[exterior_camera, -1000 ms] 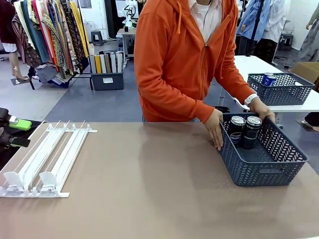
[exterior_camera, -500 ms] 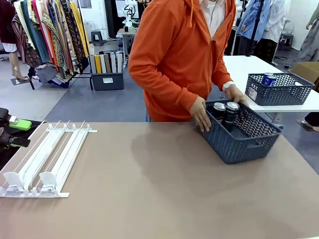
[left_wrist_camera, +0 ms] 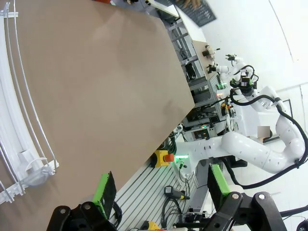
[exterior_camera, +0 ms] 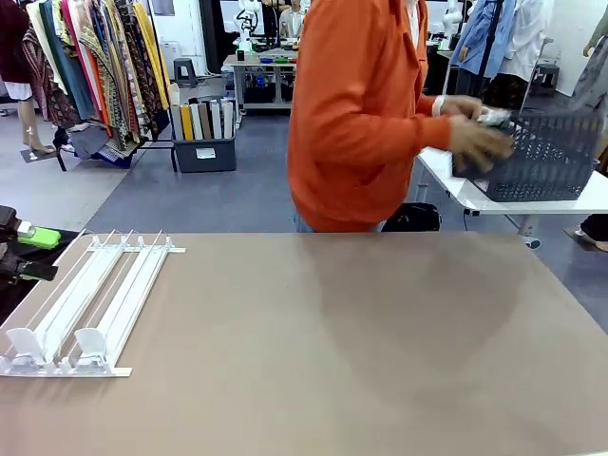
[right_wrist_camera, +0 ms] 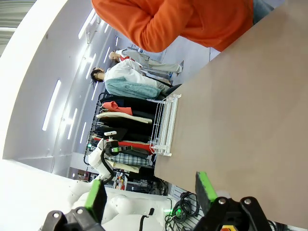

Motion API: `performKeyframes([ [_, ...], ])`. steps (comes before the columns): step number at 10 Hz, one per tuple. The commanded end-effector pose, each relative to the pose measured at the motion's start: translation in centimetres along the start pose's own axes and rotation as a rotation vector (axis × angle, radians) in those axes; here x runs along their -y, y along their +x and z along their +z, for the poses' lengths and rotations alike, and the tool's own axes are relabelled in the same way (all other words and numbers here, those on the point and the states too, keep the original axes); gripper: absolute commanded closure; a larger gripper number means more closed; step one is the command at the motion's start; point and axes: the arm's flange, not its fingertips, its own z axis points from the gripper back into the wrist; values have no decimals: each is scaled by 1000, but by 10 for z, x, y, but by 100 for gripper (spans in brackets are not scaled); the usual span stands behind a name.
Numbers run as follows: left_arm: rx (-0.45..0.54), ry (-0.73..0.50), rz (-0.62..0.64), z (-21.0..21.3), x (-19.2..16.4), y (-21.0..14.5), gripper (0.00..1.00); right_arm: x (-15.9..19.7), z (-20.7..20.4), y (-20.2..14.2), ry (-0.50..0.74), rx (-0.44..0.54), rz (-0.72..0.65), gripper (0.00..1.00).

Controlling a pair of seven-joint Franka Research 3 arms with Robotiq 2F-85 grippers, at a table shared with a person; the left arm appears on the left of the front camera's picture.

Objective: Retrieve and store the cans from the dispenser.
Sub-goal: Pick up one can from the Automatic Can Dispenser and place it in the middle of the table.

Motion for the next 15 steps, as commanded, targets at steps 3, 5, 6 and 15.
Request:
performKeyframes([
  [3, 12, -14, 4, 0, 3, 2, 0, -2, -1, 4, 22, 15, 26, 0],
  [5, 12, -14, 4, 0, 3, 2, 0, -2, -1, 4, 22, 15, 26, 0],
  [6, 12, -14, 4, 0, 3, 2, 0, -2, -1, 4, 22, 15, 26, 0],
  [15, 12, -14, 4, 0, 3, 2, 0, -2, -1, 4, 22, 15, 26, 0],
])
